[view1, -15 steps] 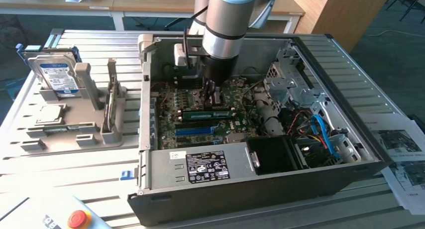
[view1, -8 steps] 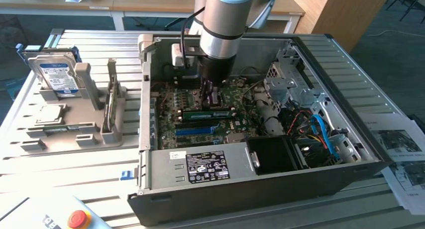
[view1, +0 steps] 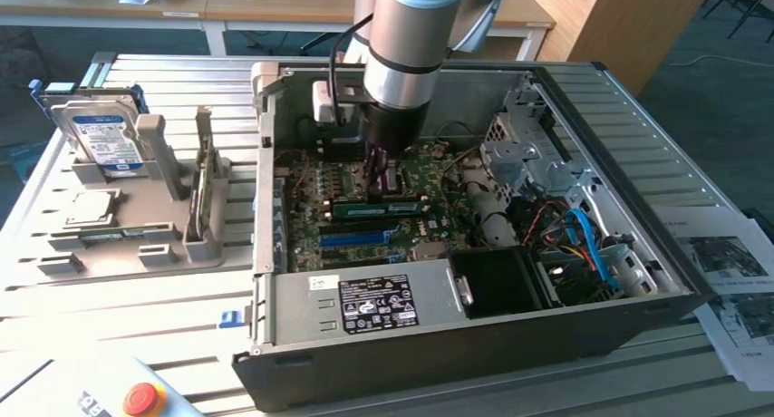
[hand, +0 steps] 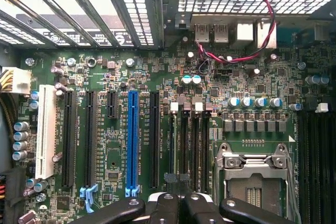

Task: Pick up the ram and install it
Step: 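Press down the ram until it locks into place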

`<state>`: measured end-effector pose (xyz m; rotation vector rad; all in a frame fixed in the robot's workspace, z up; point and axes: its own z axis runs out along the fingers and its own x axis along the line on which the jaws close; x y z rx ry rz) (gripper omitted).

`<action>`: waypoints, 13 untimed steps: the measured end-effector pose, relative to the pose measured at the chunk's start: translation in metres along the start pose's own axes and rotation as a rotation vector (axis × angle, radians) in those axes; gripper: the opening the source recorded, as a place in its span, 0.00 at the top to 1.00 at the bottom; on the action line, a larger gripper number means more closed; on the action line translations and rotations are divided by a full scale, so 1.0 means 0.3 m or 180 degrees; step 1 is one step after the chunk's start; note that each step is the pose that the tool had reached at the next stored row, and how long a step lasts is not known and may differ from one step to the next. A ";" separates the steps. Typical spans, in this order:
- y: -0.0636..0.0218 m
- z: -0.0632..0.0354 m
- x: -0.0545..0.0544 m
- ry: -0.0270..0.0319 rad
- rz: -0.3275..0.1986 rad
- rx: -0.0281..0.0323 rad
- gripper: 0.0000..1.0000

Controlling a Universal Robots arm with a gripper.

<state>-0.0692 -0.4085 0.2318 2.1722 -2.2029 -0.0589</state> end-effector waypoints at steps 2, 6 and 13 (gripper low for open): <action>0.000 0.000 0.000 0.0000 0.0000 0.0000 0.90; 0.000 0.001 0.000 -0.0001 0.0000 0.0001 0.90; 0.000 0.004 0.001 0.0000 0.0000 0.0000 0.90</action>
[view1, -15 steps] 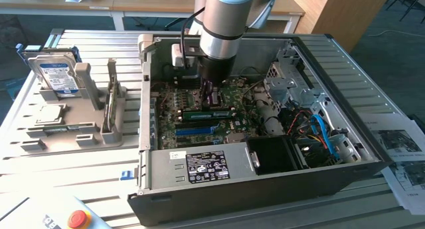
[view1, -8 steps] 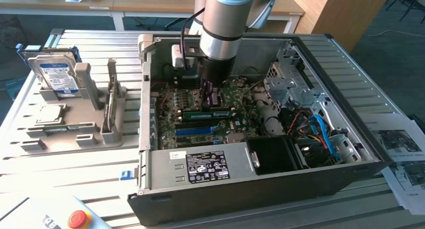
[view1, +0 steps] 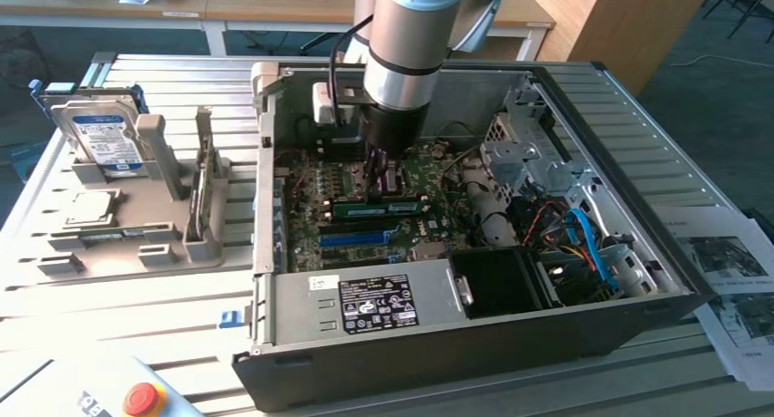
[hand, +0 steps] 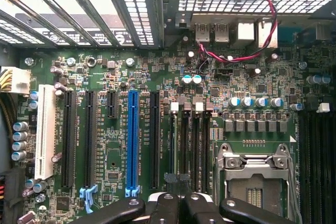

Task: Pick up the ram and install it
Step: 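Press down the ram until it locks into place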

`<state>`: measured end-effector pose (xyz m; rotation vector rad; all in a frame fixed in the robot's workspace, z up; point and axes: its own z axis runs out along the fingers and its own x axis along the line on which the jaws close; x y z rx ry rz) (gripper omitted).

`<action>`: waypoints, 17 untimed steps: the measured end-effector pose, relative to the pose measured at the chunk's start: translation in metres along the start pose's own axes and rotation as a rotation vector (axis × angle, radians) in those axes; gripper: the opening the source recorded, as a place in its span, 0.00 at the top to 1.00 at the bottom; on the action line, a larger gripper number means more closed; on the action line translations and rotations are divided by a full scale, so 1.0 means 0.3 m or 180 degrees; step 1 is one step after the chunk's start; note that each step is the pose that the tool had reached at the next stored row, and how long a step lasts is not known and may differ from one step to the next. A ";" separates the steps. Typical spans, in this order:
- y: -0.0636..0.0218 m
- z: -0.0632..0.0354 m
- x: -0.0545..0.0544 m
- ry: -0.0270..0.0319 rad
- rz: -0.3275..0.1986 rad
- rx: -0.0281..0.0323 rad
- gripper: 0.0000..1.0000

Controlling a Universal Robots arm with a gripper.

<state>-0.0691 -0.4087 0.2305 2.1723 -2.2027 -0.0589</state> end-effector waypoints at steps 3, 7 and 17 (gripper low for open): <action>0.000 0.000 0.000 0.0000 0.0000 0.0000 0.90; 0.000 0.005 0.000 0.0000 0.0000 0.0000 0.90; 0.003 0.009 0.000 0.0000 0.0000 0.0003 0.90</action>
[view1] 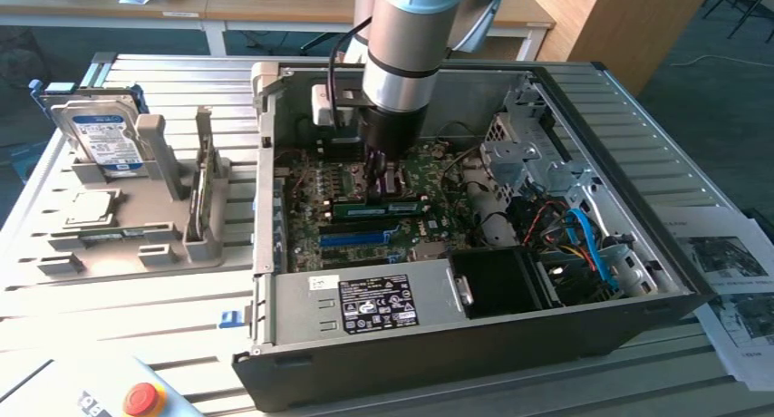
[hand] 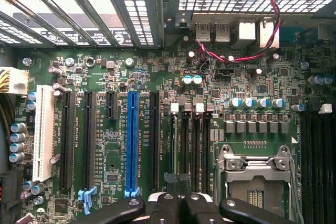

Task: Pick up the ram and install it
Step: 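Press down the ram until it locks into place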

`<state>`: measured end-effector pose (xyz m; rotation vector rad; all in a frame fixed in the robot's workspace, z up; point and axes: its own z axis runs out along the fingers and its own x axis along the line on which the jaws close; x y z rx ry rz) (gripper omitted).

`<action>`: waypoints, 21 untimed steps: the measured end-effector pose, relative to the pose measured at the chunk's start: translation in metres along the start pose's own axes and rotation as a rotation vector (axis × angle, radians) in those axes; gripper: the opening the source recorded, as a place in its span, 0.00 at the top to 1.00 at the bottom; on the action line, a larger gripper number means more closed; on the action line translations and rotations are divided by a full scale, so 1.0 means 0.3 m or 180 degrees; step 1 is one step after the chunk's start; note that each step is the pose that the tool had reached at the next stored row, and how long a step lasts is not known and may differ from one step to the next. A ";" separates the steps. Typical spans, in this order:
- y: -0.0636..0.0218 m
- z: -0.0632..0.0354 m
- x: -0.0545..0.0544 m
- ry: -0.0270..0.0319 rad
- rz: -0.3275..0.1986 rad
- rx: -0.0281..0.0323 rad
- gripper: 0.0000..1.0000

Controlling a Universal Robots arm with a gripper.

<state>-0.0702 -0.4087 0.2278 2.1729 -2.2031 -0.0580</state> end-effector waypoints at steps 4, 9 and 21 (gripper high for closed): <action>0.000 0.001 0.000 0.0000 0.0000 0.0000 0.90; 0.000 0.003 0.000 0.0000 0.0000 0.0000 0.90; 0.000 0.008 0.000 -0.0001 0.0000 0.0000 0.90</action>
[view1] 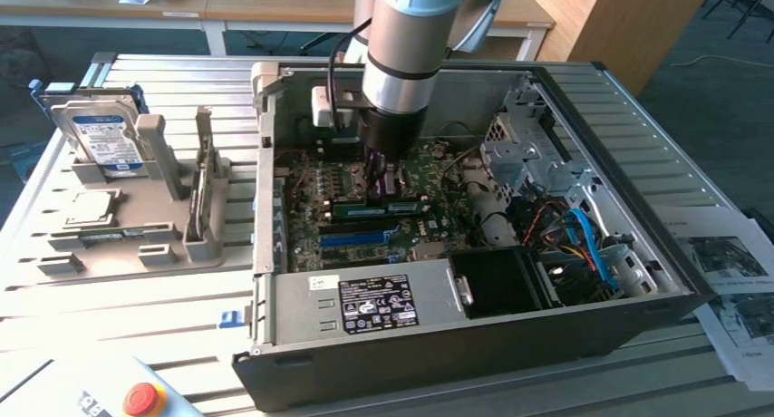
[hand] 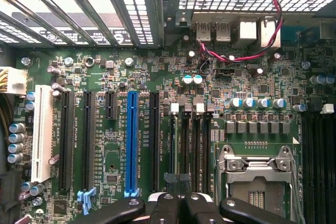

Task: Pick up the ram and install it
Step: 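Press down the ram until it locks into place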

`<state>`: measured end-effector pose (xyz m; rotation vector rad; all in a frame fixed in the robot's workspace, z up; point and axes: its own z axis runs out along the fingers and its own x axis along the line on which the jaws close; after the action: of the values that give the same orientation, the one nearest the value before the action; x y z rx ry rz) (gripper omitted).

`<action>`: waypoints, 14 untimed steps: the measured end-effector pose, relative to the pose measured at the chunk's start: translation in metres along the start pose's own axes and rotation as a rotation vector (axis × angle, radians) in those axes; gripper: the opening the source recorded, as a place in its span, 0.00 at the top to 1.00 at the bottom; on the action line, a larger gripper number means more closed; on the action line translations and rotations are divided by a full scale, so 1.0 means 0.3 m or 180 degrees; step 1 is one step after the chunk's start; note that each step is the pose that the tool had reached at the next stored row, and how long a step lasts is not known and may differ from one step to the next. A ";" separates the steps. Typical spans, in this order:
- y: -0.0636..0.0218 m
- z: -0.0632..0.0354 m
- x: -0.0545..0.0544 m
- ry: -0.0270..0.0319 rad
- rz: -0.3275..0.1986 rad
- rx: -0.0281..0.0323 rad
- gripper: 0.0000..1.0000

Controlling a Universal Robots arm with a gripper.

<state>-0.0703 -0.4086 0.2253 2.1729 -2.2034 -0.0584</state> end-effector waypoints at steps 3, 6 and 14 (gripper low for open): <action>0.000 0.001 0.000 0.0001 0.0000 0.0000 0.90; 0.000 0.002 0.000 0.0001 0.0000 0.0000 0.90; 0.000 0.003 0.001 0.0001 0.0000 0.0000 0.90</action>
<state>-0.0702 -0.4090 0.2245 2.1728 -2.2032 -0.0580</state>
